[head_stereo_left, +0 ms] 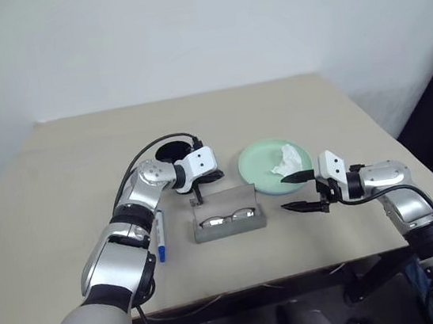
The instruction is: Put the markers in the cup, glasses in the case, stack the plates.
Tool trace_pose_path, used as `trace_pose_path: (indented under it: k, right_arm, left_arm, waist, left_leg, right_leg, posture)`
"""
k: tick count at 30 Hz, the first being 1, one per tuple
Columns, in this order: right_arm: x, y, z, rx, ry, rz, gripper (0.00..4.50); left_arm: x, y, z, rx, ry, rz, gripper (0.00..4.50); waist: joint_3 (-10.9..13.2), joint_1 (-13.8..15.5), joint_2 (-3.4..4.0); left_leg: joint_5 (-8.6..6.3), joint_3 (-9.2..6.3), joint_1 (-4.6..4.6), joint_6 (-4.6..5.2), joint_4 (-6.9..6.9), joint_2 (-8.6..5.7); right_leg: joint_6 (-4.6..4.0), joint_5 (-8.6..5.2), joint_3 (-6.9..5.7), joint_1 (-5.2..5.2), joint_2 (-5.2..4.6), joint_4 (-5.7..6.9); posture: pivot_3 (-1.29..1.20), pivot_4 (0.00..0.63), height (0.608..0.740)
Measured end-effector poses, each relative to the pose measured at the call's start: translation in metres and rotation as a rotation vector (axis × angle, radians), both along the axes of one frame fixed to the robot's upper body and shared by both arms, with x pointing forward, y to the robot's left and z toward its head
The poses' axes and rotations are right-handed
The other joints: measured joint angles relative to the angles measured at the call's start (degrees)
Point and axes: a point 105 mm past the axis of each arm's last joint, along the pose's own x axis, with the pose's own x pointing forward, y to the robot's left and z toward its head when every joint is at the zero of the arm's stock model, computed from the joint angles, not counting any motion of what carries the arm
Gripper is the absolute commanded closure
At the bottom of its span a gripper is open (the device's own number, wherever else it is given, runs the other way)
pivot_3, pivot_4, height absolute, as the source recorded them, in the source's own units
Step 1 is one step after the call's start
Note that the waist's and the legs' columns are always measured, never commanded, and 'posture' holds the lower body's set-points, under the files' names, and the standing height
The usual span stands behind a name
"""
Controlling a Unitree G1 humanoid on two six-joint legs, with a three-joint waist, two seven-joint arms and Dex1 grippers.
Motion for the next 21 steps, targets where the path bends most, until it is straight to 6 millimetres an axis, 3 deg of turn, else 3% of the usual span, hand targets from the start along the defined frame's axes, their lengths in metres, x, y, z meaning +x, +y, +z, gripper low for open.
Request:
trace_pose_path:
  k: [10,21]
  right_arm:
    - [0.001,-0.001,-0.002,0.001,0.002,-0.004,1.15]
    - [0.001,0.0,-0.002,0.004,-0.003,-0.001,1.15]
  left_arm:
    - [0.001,-0.001,0.007,-0.018,-0.008,-0.008,4.48]
    - [-0.01,-0.012,0.013,0.019,0.013,-0.142,4.48]
  waist:
    - [0.0,0.0,-0.01]
    - [0.0,0.0,-0.01]
  left_leg:
    - [0.0,0.01,0.0,0.0,0.0,-0.01]
    - [0.0,0.05,0.01,0.0,0.0,-0.02]
  right_leg:
    - [0.0,0.0,0.06,0.0,0.02,0.0]
    - [0.0,0.0,0.19,0.0,0.06,0.0]
  posture:
    - [0.0,0.0,0.74]
    - [0.0,0.0,0.74]
